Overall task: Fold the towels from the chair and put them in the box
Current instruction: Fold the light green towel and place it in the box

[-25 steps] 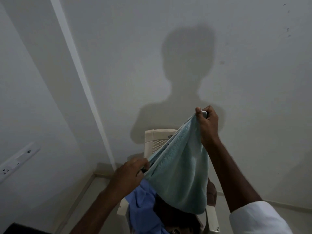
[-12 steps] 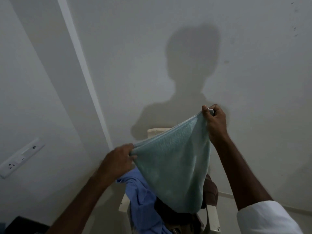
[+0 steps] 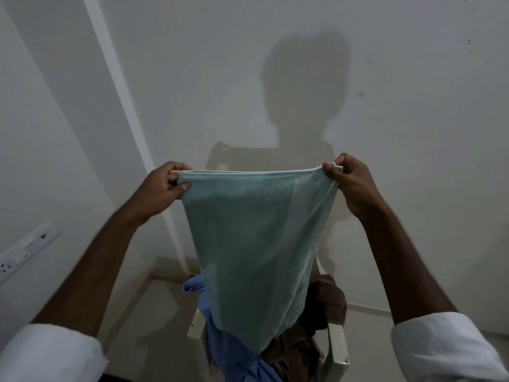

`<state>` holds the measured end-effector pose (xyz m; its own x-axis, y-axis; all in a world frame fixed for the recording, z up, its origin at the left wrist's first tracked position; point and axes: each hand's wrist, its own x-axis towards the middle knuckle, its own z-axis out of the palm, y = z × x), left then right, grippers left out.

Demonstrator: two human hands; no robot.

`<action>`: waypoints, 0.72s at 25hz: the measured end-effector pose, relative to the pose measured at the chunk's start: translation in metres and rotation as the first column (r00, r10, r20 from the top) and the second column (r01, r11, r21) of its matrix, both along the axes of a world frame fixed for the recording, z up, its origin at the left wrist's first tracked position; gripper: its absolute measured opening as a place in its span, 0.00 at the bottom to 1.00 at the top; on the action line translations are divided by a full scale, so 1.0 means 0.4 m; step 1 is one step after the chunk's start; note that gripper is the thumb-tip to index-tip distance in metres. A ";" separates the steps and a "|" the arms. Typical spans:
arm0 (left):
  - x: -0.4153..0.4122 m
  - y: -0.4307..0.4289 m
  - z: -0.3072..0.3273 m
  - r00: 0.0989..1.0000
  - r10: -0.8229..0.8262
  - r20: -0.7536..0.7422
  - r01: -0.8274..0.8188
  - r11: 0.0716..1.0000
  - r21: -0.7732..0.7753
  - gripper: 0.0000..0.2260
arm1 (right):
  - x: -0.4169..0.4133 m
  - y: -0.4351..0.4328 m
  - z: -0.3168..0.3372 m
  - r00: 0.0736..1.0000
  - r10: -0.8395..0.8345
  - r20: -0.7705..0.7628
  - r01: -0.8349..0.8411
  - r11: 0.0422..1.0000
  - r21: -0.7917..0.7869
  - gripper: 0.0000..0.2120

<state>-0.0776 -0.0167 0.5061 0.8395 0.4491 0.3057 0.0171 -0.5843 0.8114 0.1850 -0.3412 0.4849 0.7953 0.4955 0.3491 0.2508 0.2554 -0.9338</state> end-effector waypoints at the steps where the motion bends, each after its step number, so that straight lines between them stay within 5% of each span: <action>1: -0.006 0.004 0.009 0.999 -0.022 -0.026 0.022 1.000 -0.015 0.09 | -0.003 0.000 0.010 1.000 0.016 0.012 -0.016 1.000 -0.025 0.21; 5: -0.021 0.009 0.009 0.994 -0.049 0.101 0.059 0.994 -0.097 0.02 | -0.023 -0.006 0.060 0.994 0.084 0.068 -0.077 0.992 -0.099 0.26; 7: -0.043 -0.005 0.002 0.963 -0.100 0.249 0.145 0.975 -0.167 0.05 | -0.021 -0.029 0.074 0.957 0.285 0.050 -0.285 0.959 -0.005 0.22; 9: -0.025 -0.015 -0.026 0.965 -0.016 0.262 0.041 0.995 -0.090 0.05 | -0.023 -0.034 0.086 0.900 0.435 0.026 -0.436 0.899 0.045 0.17; 13: 0.021 -0.017 -0.022 0.983 0.146 0.115 -0.127 0.979 -0.156 0.11 | -0.023 0.014 0.065 0.993 0.118 -0.018 -0.118 0.959 -0.257 0.27; 17: -0.017 -0.039 -0.013 0.949 0.038 0.312 0.139 0.840 -0.525 0.16 | -0.036 -0.030 0.055 0.878 0.474 -0.066 -0.474 0.880 0.010 0.12; 18: -0.008 -0.037 -0.014 0.958 0.023 0.287 0.134 0.847 -0.515 0.15 | -0.040 -0.028 0.065 0.874 0.481 -0.071 -0.482 0.876 0.000 0.11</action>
